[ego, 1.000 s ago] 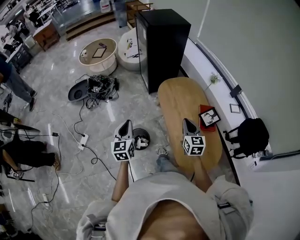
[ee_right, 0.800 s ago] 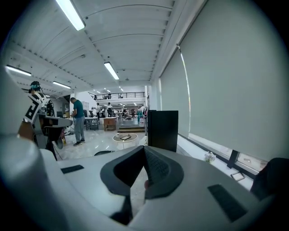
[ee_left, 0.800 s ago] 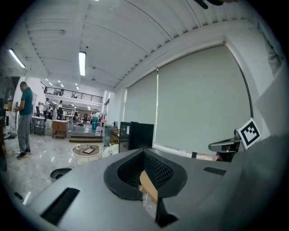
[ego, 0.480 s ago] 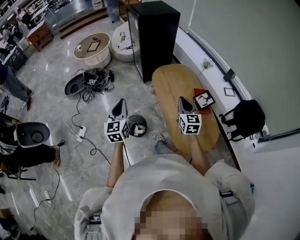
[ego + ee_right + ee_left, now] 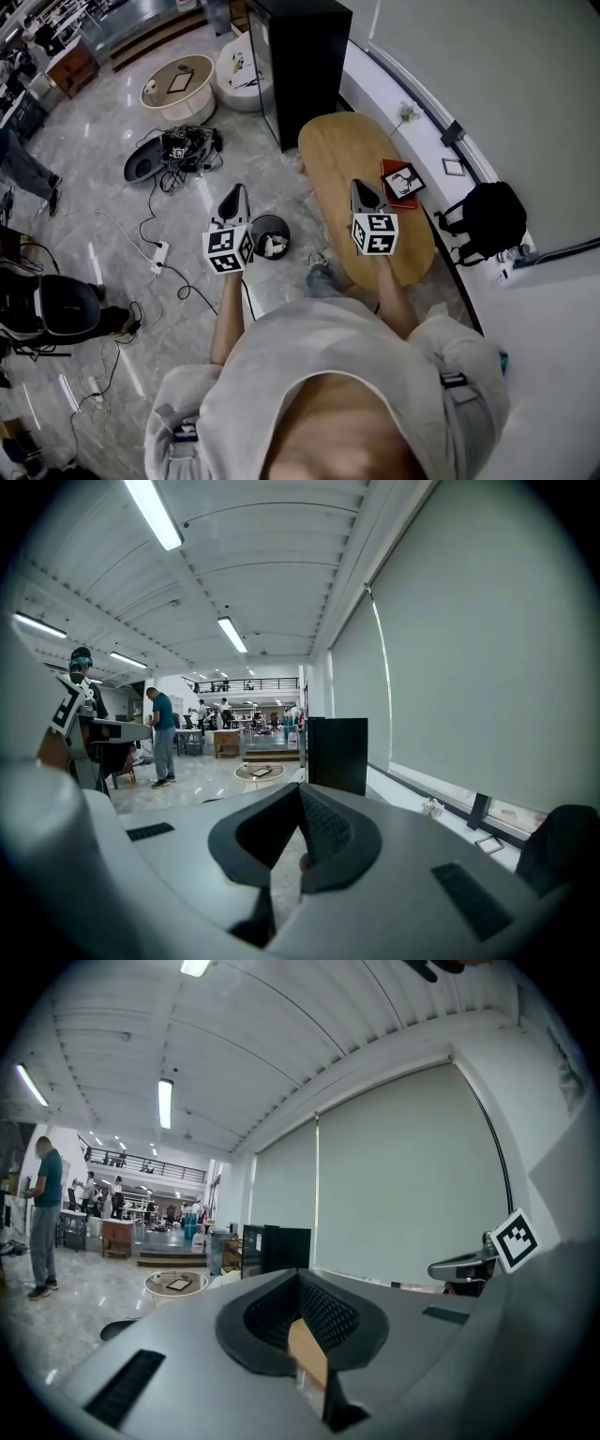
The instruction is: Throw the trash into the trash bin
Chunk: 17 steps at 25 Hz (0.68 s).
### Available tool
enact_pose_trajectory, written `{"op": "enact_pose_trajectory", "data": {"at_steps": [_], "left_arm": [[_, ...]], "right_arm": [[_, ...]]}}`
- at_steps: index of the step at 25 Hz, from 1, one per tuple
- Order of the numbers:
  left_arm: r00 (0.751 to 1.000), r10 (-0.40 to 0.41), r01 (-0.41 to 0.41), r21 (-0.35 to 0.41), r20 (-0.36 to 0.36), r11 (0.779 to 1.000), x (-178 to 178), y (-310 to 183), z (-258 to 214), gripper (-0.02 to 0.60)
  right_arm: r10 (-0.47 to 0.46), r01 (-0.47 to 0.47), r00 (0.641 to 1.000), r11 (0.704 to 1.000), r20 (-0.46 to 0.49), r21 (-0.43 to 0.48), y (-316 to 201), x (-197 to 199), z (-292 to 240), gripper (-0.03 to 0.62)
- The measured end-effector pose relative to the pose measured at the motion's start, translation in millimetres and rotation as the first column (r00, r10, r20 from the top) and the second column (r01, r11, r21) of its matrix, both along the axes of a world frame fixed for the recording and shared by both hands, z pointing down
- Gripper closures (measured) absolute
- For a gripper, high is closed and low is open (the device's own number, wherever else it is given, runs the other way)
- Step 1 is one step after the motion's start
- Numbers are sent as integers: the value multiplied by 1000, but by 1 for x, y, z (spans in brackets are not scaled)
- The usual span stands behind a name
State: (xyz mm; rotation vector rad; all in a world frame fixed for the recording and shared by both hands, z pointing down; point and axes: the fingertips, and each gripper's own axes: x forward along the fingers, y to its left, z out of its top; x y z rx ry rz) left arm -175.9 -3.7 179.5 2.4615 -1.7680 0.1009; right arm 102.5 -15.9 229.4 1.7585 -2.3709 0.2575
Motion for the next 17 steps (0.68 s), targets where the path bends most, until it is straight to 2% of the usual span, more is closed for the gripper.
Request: {"op": "enact_pose_trajectory", "data": {"at_steps": [17], "left_arm": [[1000,-7,7,18,14,1000,-4,2,-5,563]], "right_arm": [[-26,26,1000,1000,-14,8,-1,-7,0,565]]}}
